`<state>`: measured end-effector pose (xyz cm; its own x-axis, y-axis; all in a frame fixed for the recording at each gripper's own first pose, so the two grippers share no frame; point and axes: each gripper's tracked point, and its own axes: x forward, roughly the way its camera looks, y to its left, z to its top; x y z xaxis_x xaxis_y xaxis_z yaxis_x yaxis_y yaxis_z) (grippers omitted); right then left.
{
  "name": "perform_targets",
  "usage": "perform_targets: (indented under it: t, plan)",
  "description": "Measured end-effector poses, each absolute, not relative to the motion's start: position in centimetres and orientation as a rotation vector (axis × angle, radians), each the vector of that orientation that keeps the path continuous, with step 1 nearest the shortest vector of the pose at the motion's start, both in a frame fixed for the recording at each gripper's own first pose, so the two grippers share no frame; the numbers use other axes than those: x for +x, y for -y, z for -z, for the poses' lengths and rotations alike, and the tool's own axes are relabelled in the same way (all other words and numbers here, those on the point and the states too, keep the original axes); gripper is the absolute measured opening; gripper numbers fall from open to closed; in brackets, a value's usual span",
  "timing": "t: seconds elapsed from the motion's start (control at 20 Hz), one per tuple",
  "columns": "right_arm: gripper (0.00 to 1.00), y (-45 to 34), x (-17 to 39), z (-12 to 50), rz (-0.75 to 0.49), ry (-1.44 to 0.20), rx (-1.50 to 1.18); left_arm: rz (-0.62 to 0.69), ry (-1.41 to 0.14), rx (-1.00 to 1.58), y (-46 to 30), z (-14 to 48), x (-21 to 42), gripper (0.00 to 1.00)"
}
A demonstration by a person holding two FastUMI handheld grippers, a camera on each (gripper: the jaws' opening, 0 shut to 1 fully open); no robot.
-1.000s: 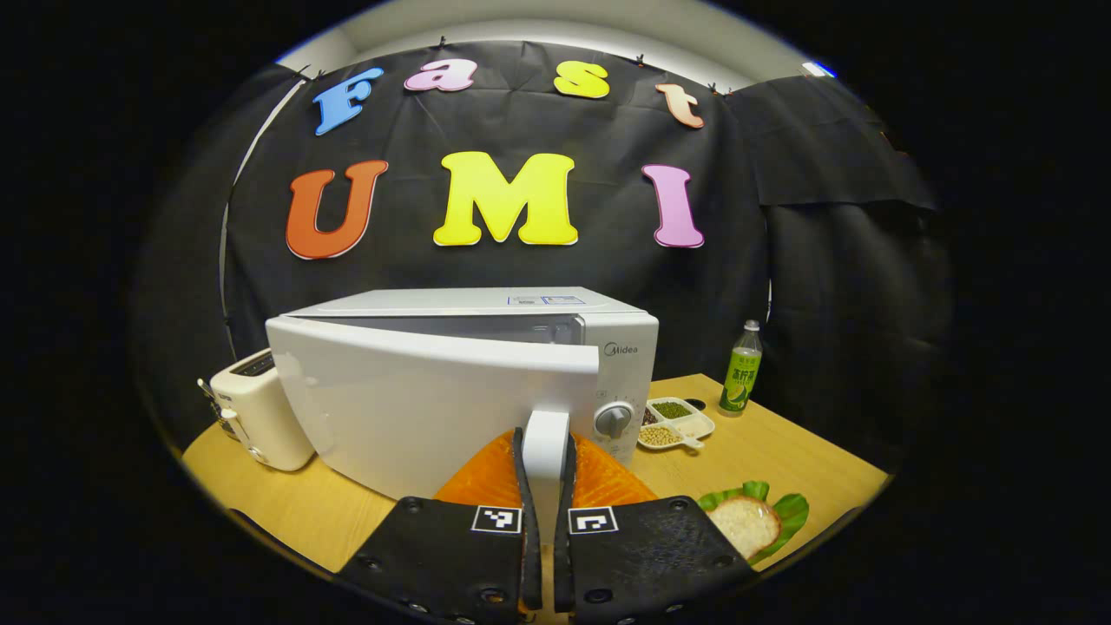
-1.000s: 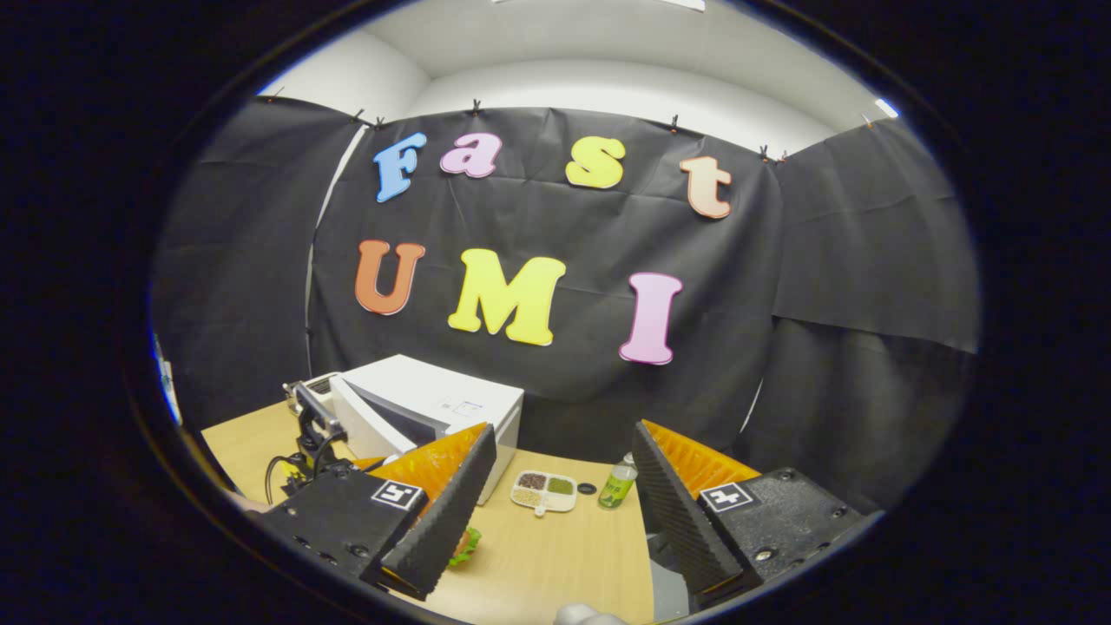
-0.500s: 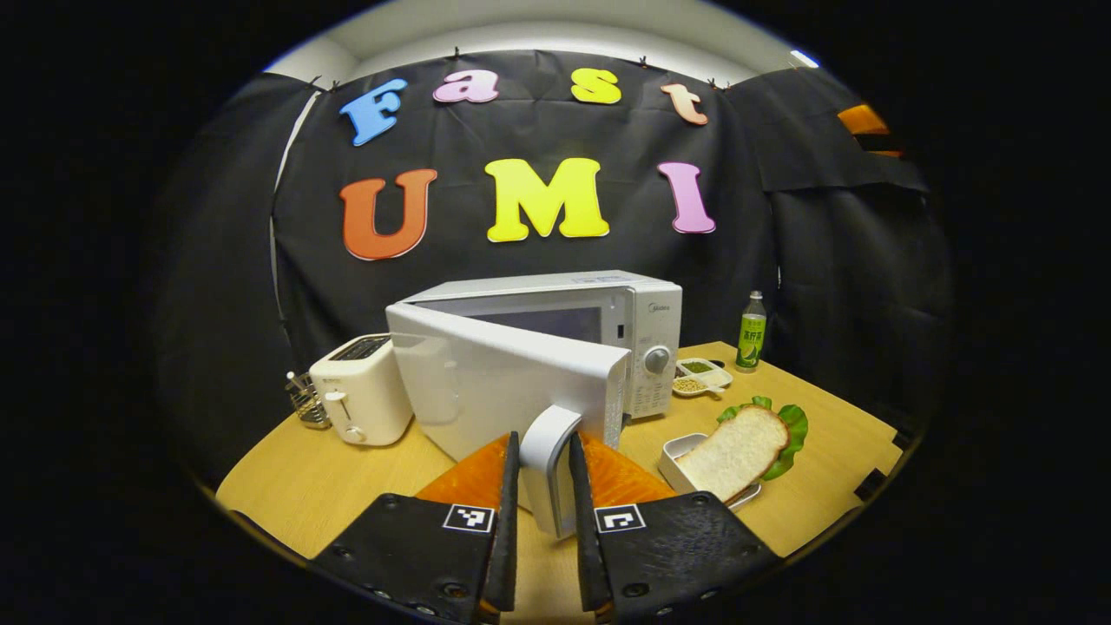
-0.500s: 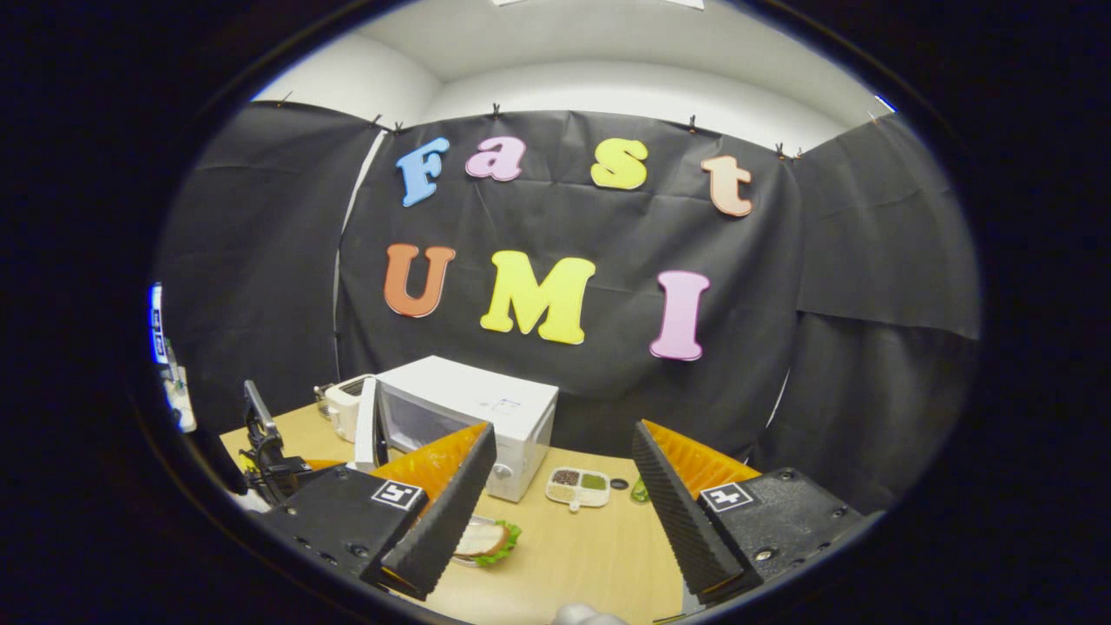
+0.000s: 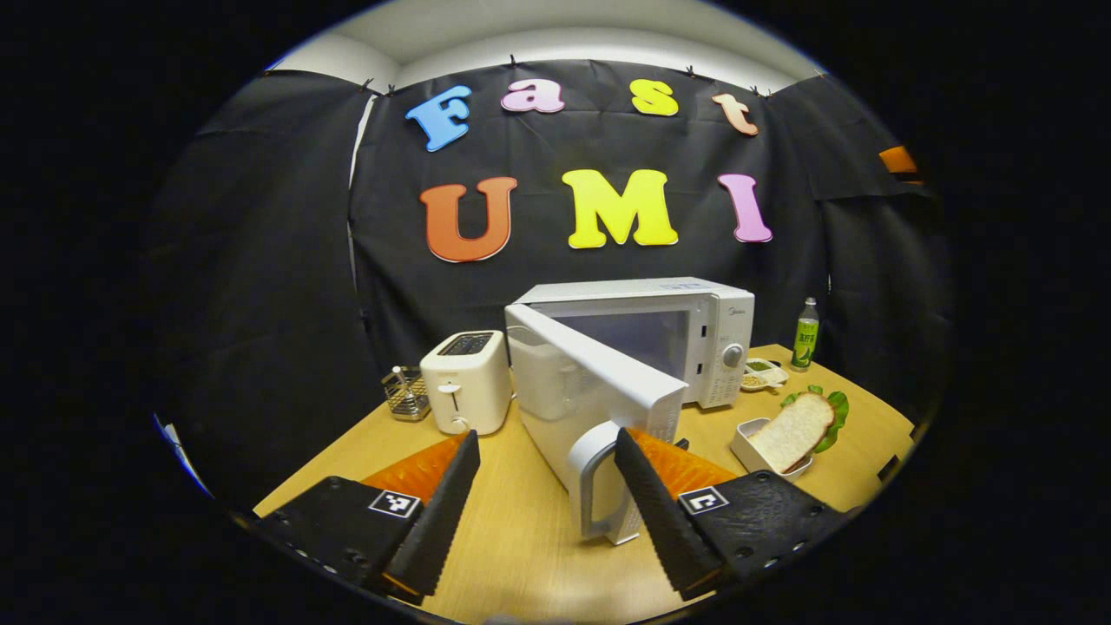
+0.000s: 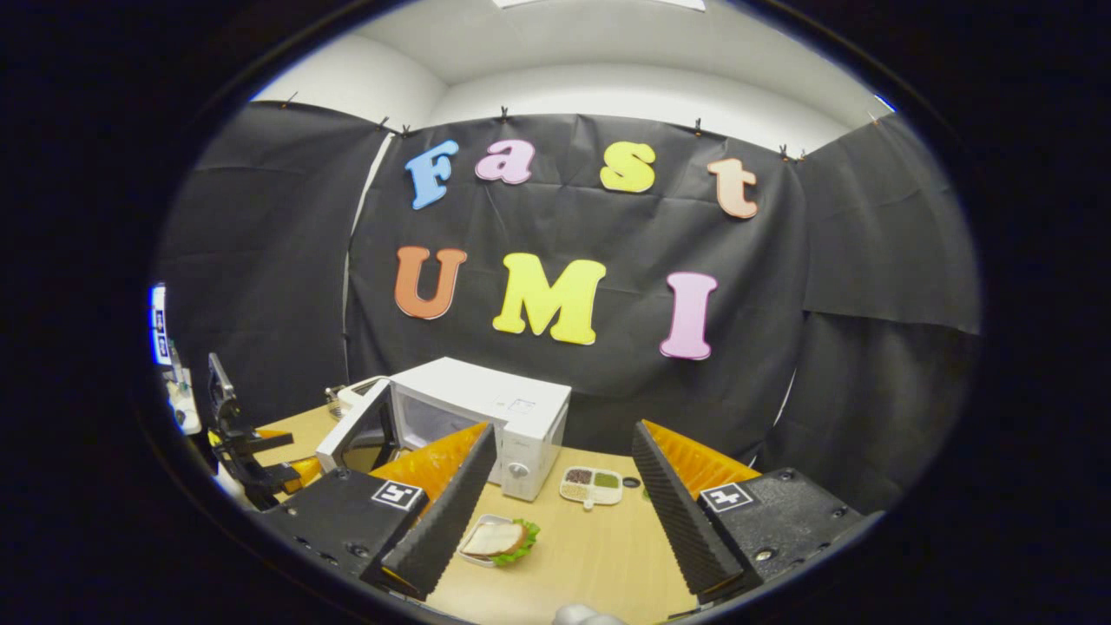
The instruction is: Open the microwave oven with the left hand, put the food in, and close the microwave oven.
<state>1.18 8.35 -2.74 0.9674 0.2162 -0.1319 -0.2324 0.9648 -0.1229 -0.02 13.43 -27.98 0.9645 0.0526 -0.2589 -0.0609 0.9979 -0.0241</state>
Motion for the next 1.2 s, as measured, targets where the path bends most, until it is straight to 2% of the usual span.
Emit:
perform_targets:
  t: [0.05, 0.1, 0.15, 0.25, 0.35, 0.45, 0.5, 0.6, 0.65, 0.7, 0.75, 0.9, 1.0, 1.15, 1.2]
  plan:
    - [0.98, -8.6, 1.3, 3.2, -0.230, -0.128, -0.133, -0.073, -0.268, -0.028, -14.3, 28.2, -0.5, 0.98]
    - [1.00, -9.0, 1.2, 3.5, -0.237, -0.134, -0.129, -0.089, -0.264, -0.009, -15.4, 28.1, -0.9, 0.97]
    - [0.96, -9.1, 1.5, 3.9, -0.238, -0.144, -0.126, -0.113, -0.269, 0.013, -16.5, 28.2, -1.2, 0.97]
    - [0.96, -9.7, 1.7, 4.9, -0.252, -0.158, -0.117, -0.167, -0.282, 0.027, -19.0, 28.5, -2.0, 0.95]
    - [1.00, -10.0, 2.3, 5.7, -0.259, -0.171, -0.121, -0.213, -0.300, 0.022, -21.0, 28.8, -2.9, 0.95]
    - [0.96, -10.2, 2.9, 7.1, -0.264, -0.191, -0.120, -0.242, -0.309, 0.022, -22.4, 28.6, -3.7, 0.95]
    - [1.00, -10.2, 3.3, 8.1, -0.271, -0.204, -0.118, -0.246, -0.308, 0.027, -22.8, 28.5, -4.1, 0.95]
    - [0.96, -10.2, 4.3, 10.7, -0.287, -0.256, -0.122, -0.256, -0.303, 0.041, -23.3, 27.8, -4.9, 0.95]
    - [1.00, -10.2, 5.0, 12.3, -0.301, -0.292, -0.115, -0.255, -0.296, 0.040, -23.3, 27.3, -5.2, 0.95]
    - [0.96, -10.3, 5.5, 14.4, -0.323, -0.342, -0.097, -0.254, -0.292, 0.033, -23.1, 26.8, -5.5, 0.95]
    - [1.00, -10.6, 5.8, 16.7, -0.351, -0.399, -0.068, -0.247, -0.289, 0.023, -22.7, 26.2, -5.8, 0.95]
    - [1.00, -10.8, 7.6, 23.9, -0.418, -0.591, 0.041, -0.232, -0.260, 0.009, -21.1, 23.6, -6.0, 0.95]
    - [0.95, -10.7, 9.2, 28.0, -0.453, -0.684, 0.104, -0.238, -0.245, 0.006, -20.0, 21.6, -5.9, 0.95]
    - [0.94, -11.4, 10.8, 33.0, -0.522, -0.843, 0.247, -0.263, -0.251, 0.021, -18.8, 19.5, -6.0, 0.95]
    - [0.82, -11.5, 11.4, 34.6, -0.533, -0.894, 0.277, -0.271, -0.260, 0.028, -18.2, 19.1, -6.1, 0.95]
